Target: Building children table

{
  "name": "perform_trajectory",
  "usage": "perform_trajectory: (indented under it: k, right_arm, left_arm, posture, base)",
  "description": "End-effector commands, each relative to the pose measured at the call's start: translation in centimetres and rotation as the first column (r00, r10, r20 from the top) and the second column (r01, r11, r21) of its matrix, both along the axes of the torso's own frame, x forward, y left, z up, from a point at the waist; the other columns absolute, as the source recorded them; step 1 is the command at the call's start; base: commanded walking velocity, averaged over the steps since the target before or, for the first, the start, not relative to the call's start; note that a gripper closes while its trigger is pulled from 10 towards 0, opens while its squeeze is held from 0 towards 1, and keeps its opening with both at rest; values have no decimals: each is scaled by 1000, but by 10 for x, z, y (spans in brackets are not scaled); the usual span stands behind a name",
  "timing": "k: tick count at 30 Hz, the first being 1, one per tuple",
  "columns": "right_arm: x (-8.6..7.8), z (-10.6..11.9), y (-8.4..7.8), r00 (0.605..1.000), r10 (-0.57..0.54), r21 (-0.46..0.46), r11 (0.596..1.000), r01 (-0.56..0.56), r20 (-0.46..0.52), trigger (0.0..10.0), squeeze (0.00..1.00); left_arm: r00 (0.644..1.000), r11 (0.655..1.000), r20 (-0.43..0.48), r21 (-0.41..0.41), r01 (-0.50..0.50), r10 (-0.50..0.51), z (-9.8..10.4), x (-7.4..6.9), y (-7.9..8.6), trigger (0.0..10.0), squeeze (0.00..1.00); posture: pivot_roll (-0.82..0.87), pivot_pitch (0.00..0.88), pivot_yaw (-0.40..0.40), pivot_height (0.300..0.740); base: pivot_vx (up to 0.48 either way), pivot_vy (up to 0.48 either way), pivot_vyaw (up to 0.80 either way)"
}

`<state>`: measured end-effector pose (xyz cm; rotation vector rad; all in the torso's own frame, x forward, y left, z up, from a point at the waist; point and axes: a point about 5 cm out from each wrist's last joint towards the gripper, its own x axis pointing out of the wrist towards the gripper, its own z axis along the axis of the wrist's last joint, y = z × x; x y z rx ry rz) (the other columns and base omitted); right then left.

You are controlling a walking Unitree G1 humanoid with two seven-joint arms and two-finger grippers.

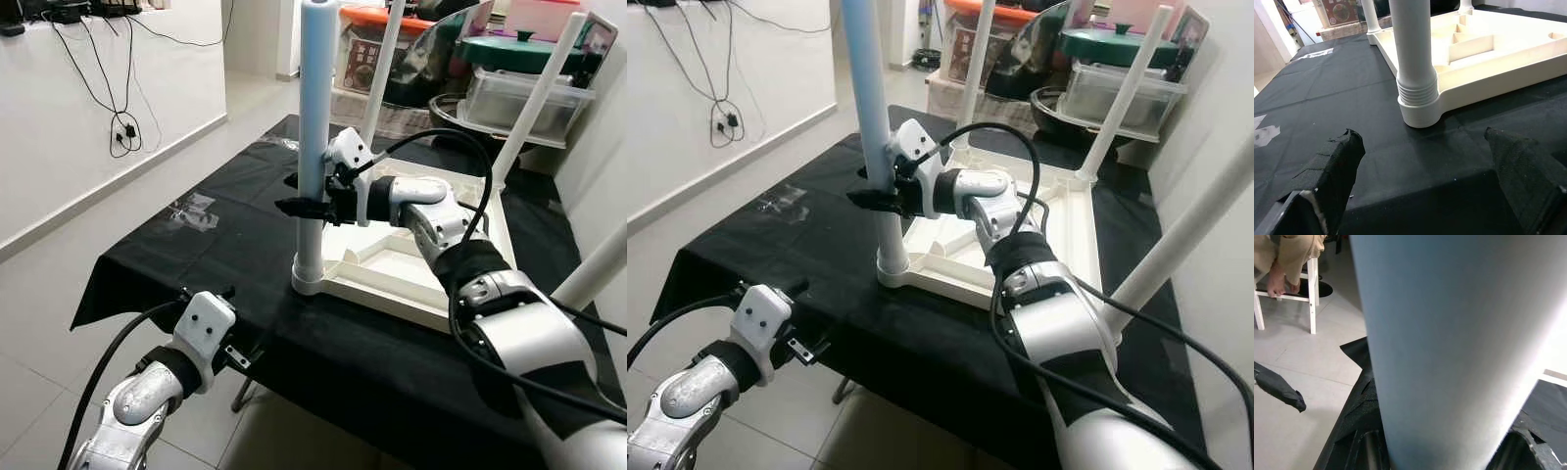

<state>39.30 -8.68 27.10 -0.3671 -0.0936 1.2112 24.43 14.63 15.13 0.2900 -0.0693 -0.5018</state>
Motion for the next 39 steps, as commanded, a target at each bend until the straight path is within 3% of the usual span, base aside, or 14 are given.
perform_trajectory:
  k: [1, 7, 10, 13, 15, 21, 28, 29, 31, 34, 39]
  right_arm:
    - [-2, -10, 5, 998, 47, -24, 999, -48, -45, 0, 0]
    - [-10, -23, 21, 973, 168, -8, 985, -171, -157, 0, 0]
    - [-11, -26, 25, 970, 181, -22, 982, -187, -161, 0, 0]
    - [-16, -35, 34, 946, 246, -2, 968, -252, -210, 0, 0]
    - [-24, -51, 41, 908, 313, 17, 947, -321, -278, 0, 0]
    - [-32, -72, 41, 873, 352, -6, 926, -376, -338, 0, 0]
    - [-25, -73, 41, 907, 242, 28, 968, -248, -345, 0, 0]
    - [-19, -72, 39, 931, 152, 48, 988, -145, -331, 0, 0]
    - [-14, -70, 34, 939, 85, 79, 995, -62, -333, 0, 0]
    - [-7, -67, 25, 936, -9, 135, 989, 60, -352, 0, 0]
    - [-5, -66, 21, 933, -32, 152, 984, 92, -359, 0, 0]
  left_arm:
    - [1000, 1000, -1, -3, 9, -9, 0, -2, -4, 10000, 0]
    - [1000, 1000, 2, -4, -1, 1, 1, -2, -4, 10000, 0]
    - [1000, 1000, 3, -6, -7, 7, 1, -2, -3, 10000, 0]
    - [1000, 1000, -1, -8, -20, 20, 0, -5, -2, 10000, 0]
    - [1000, 1000, -9, -9, -30, 30, -2, -8, -1, 10000, 0]
    - [999, 999, -13, -10, -41, 41, -2, -7, 2, 10000, 0]
    - [998, 998, -15, -14, -56, 56, -1, -6, 4, 10000, 0]
    - [998, 998, -19, -16, -62, 62, -2, -6, 4, 10000, 0]
    - [998, 998, -22, -18, -66, 66, -2, -7, 5, 10000, 0]
    - [997, 997, -27, -19, -73, 72, -3, -7, 7, 10000, 0]
    - [997, 997, -29, -19, -75, 74, -3, -7, 8, 10000, 0]
  posture:
    - [124, 0, -137, 740]
    - [149, 0, -169, 740]
    - [149, 0, -169, 740]
    - [161, 0, -178, 740]
    - [163, 0, -183, 740]
    - [161, 0, -182, 740]
    - [160, 0, -182, 740]
    - [162, 0, -180, 740]
    - [163, 0, -181, 740]
    - [161, 0, -177, 740]
    - [161, 0, -177, 740]
  base:
    - [0, 0, 0]
    - [0, 0, 0]
    - [0, 0, 0]
    - [0, 0, 0]
    - [0, 0, 0]
    - [0, 0, 0]
    - [0, 0, 0]
    - [0, 0, 0]
    - [0, 0, 0]
    - [0, 0, 0]
    - [0, 0, 0]
